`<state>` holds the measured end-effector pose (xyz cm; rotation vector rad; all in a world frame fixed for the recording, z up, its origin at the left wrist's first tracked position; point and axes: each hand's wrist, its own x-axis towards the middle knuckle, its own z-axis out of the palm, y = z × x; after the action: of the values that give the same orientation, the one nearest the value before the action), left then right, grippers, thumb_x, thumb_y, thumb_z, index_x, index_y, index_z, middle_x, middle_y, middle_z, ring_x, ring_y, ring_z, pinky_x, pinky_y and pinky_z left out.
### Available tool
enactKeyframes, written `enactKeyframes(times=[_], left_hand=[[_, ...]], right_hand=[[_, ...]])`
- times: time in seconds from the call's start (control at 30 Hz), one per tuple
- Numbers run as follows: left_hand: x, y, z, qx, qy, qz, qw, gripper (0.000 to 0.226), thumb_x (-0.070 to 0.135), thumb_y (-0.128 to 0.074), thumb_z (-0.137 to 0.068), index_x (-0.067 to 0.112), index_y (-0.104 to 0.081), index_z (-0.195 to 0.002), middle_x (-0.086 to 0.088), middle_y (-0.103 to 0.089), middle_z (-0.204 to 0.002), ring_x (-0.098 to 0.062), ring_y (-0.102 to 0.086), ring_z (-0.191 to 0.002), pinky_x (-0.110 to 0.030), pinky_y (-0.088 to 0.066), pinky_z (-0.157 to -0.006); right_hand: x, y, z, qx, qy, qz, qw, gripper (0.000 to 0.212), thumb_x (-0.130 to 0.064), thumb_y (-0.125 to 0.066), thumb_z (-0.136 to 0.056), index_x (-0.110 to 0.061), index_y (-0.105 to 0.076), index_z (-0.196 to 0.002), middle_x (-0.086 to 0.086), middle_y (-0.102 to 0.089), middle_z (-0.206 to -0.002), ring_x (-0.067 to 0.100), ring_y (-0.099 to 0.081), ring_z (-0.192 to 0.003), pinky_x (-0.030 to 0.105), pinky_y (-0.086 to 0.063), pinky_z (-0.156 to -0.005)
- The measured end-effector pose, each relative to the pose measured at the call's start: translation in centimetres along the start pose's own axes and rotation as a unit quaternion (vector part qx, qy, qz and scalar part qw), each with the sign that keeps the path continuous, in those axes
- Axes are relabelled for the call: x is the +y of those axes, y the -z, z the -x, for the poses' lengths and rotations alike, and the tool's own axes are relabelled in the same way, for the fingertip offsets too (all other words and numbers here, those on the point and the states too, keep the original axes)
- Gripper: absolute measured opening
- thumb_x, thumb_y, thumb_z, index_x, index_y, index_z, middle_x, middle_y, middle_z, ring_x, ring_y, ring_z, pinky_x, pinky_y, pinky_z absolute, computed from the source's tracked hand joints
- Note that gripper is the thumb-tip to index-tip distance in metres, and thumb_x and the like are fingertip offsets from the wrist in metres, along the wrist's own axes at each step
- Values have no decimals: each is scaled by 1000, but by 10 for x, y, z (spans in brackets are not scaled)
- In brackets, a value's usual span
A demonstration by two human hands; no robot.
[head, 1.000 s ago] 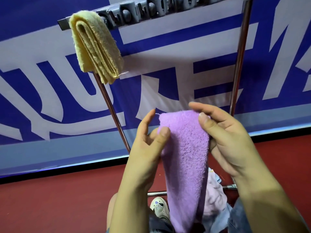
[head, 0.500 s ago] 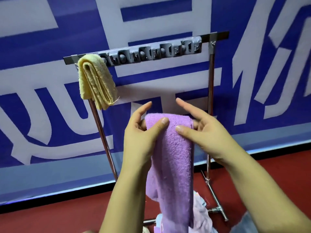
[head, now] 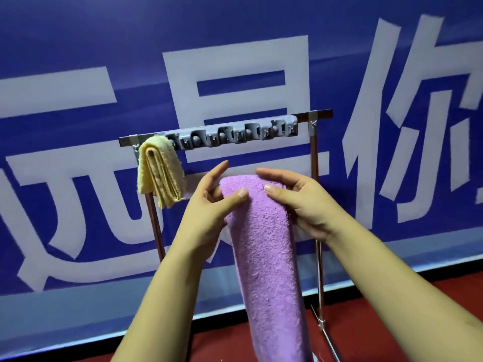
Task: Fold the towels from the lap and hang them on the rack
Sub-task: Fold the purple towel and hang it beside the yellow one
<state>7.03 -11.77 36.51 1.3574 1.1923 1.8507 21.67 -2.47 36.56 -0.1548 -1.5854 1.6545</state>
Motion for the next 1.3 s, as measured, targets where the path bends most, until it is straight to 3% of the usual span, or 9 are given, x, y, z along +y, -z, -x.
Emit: enactKeyframes(times=[0.23,0.4,0.53,0.7,0.9,1.03,1.13,1.23,1.3], left_hand=[[-17,3,-15,65,-47,36,996,77,9,-76,-66,27,-46,-135,-5,-70,-113,-17,-66,-108,-32,-52,-88],[-10,12,-45,14,-19,13,1000,82,9,-81,-69,27,-41,-138,1,-72,-109,-15,-66,-106,-31,-50,-89],[-4,24,-68,-1,-20,-5,1000,88,17,-85,-61,28,-42,-137,-6,-72,-111,-22,-66,-107,-43,-47,-96],[5,35,-92,21,-68,-5,997,82,6,-72,-69,32,-39,-140,-4,-74,-104,-20,-69,-101,-37,-52,-88],[8,41,-118,50,-100,-64,992,69,0,-71,-76,38,-50,-130,-5,-69,-116,-17,-68,-102,-27,-54,-80],[14,49,-133,89,-127,-81,985,57,4,-74,-78,38,-57,-120,-3,-62,-127,-16,-63,-111,-31,-54,-91],[18,50,-143,108,-128,-61,984,52,3,-73,-79,32,-59,-119,-6,-69,-113,-19,-67,-104,-30,-55,-89],[21,45,-152,116,-91,3,989,44,0,-65,-84,23,-59,-121,3,-75,-80,-5,-70,-78,-18,-55,-70],[21,45,-158,118,-62,29,991,40,3,-67,-83,22,-60,-118,8,-75,-75,-1,-70,-72,-18,-54,-65]], right_hand=[[3,0,-28,-20,20,13,1000,29,0,-56,-87,-19,-69,-104,2,-72,-103,13,-66,-92,25,-53,-84],[-2,2,-55,-10,35,-45,998,31,3,-51,-89,-16,-65,-110,6,-69,-107,13,-66,-92,25,-55,-84],[-12,1,-81,-51,32,-91,994,37,2,-50,-88,-21,-62,-114,5,-68,-112,15,-65,-99,29,-55,-87],[-17,1,-110,-124,23,-33,991,49,4,-50,-88,-28,-55,-125,4,-62,-124,17,-65,-103,29,-55,-85],[-13,7,-140,-75,97,126,984,52,7,-54,-87,-30,-53,-124,1,-58,-130,8,-60,-110,23,-49,-94],[-15,2,-158,-29,147,174,973,51,2,-59,-86,-33,-52,-122,2,-68,-112,7,-65,-100,19,-52,-87],[-15,3,-172,2,171,214,962,41,-33,-69,-81,-47,-54,-117,23,-67,-82,31,-64,-85,41,-52,-89],[-16,6,-176,-36,146,249,957,56,-46,-63,-73,-51,-44,-125,-5,-43,-54,4,-45,-61,21,-48,-72],[-13,6,-173,-73,140,259,953,69,-38,-66,-72,-49,-35,-133,-21,-53,-64,-7,-54,-64,9,-43,-71]])
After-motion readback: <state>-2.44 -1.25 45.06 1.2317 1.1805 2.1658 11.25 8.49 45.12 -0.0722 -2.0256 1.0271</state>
